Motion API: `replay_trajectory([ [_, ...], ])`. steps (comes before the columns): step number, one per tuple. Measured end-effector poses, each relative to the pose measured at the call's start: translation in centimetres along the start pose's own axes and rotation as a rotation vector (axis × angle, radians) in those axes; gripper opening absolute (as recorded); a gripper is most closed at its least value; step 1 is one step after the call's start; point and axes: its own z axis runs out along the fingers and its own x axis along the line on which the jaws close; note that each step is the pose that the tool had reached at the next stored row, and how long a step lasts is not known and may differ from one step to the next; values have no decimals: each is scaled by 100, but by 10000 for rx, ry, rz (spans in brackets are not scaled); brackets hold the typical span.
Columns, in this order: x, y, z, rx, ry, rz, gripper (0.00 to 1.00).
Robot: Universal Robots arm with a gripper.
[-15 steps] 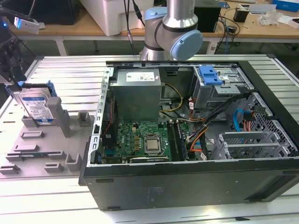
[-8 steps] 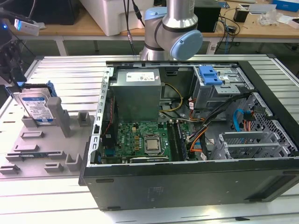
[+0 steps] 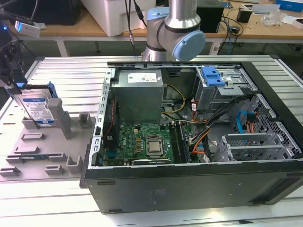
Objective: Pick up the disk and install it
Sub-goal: 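Pick up the disk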
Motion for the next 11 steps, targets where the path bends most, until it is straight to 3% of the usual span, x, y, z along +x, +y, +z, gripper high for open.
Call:
replay_trajectory([
  [11,14,12,30,1,-1,13,50],
])
